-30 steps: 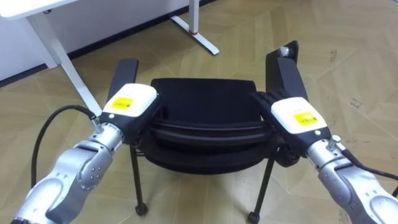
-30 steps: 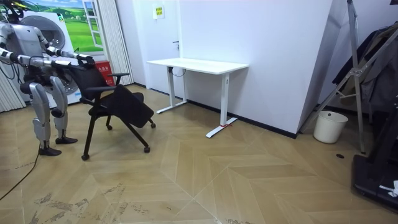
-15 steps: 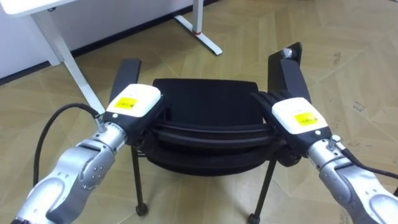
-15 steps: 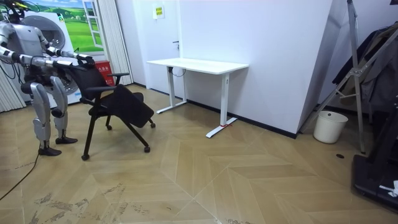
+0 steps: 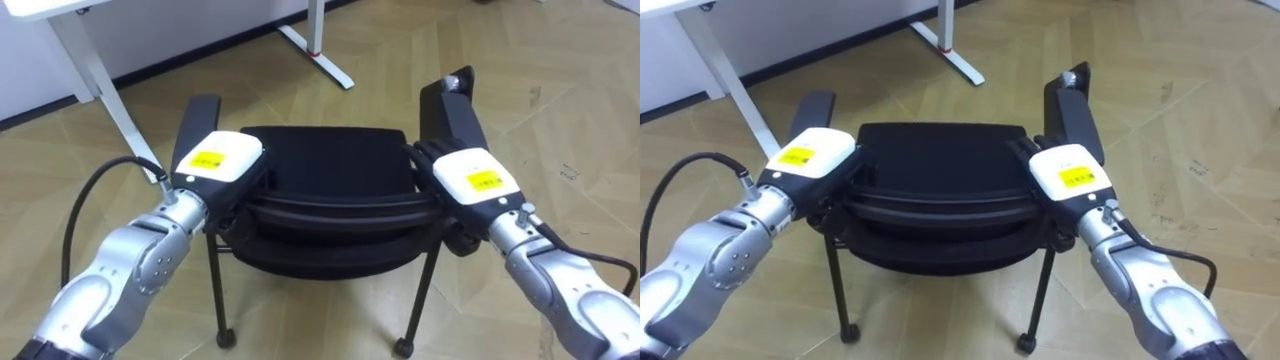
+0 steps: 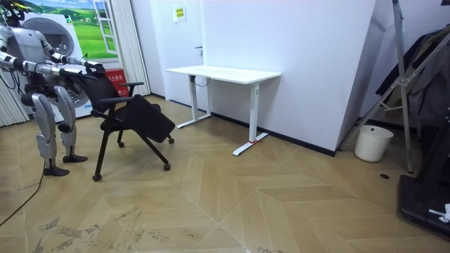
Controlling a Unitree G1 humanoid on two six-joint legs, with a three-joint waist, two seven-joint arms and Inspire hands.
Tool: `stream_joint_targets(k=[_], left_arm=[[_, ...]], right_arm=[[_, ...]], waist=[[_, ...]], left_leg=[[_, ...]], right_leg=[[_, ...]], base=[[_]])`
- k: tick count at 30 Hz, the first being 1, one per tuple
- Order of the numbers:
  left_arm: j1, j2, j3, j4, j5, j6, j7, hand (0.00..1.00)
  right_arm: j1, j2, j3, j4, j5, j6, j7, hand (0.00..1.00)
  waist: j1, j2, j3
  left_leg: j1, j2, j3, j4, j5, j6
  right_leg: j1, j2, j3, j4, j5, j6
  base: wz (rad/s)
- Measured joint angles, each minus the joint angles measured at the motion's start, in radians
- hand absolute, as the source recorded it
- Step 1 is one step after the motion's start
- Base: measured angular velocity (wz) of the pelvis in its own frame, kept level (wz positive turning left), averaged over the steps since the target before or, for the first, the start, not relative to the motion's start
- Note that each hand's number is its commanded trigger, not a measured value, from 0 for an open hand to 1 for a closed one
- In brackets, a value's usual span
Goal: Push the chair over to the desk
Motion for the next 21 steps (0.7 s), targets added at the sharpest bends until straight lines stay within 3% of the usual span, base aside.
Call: stream_joint_targets(k=[6, 7, 8, 9, 10, 11, 12, 21], left_arm=[[0.000, -0.002, -0.020, 0.000, -0.020, 0.021, 0.002, 1.00], [0.000, -0.002, -0.024, 0.000, -0.022, 0.025, 0.002, 1.00], [0.000, -0.002, -0.026, 0.000, -0.024, 0.028, 0.002, 1.00], [0.000, -0.003, -0.027, 0.000, -0.024, 0.030, 0.002, 1.00], [0.000, -0.005, -0.028, 0.000, -0.024, 0.033, 0.002, 1.00], [0.000, -0.006, -0.029, 0.000, -0.024, 0.035, 0.002, 1.00], [0.000, -0.006, -0.030, 0.000, -0.024, 0.036, 0.002, 1.00], [-0.008, -0.013, -0.040, 0.000, -0.025, 0.037, 0.000, 1.00]], right_arm=[[-0.012, 0.000, 0.019, 0.031, 0.000, 0.015, -0.053, 0.03], [-0.013, 0.000, 0.021, 0.035, 0.000, 0.016, -0.059, 0.13], [-0.015, 0.000, 0.026, 0.035, 0.000, 0.024, -0.061, 0.47], [-0.016, 0.000, 0.028, 0.035, 0.000, 0.027, -0.062, 0.57], [-0.015, 0.000, 0.031, 0.035, -0.001, 0.034, -0.066, 0.78], [-0.015, 0.000, 0.033, 0.035, -0.001, 0.038, -0.070, 0.78], [-0.015, 0.000, 0.034, 0.035, -0.001, 0.040, -0.071, 1.00], [-0.020, 0.001, 0.043, 0.056, -0.025, 0.059, -0.097, 1.00]], waist=[[-0.011, 0.017, -0.0012], [-0.010, 0.018, -0.0021], [-0.010, 0.018, -0.0023], [-0.010, 0.018, -0.0024], [-0.010, 0.019, -0.0028], [-0.009, 0.019, -0.0029], [-0.008, 0.019, -0.0030], [-0.007, 0.026, -0.0060]], left_leg=[[-0.013, -0.003, -0.013, 0.018, -0.001, 0.002], [-0.013, -0.003, -0.014, 0.020, -0.001, 0.002], [-0.014, -0.003, -0.014, 0.022, -0.001, 0.002], [-0.014, -0.003, -0.014, 0.023, -0.001, 0.002], [-0.015, -0.003, -0.014, 0.024, -0.001, 0.002], [-0.016, -0.003, -0.014, 0.025, -0.001, 0.002], [-0.016, -0.003, -0.014, 0.026, -0.001, 0.002], [-0.035, -0.004, -0.020, 0.039, -0.001, 0.002]], right_leg=[[-0.001, 0.000, -0.018, 0.001, 0.001, 0.002], [0.000, 0.000, -0.019, 0.001, 0.001, 0.002], [0.000, 0.000, -0.020, 0.001, 0.001, 0.002], [0.001, 0.000, -0.021, 0.001, 0.001, 0.002], [0.001, 0.000, -0.022, 0.001, 0.002, 0.002], [0.001, 0.000, -0.022, 0.001, 0.002, 0.002], [0.001, 0.000, -0.022, 0.001, 0.002, 0.002], [-0.005, 0.001, -0.034, 0.001, 0.005, 0.005]], base=[[0.06], [0.00], [0.00], [0.00], [0.00], [0.00], [0.00], [0.02]])
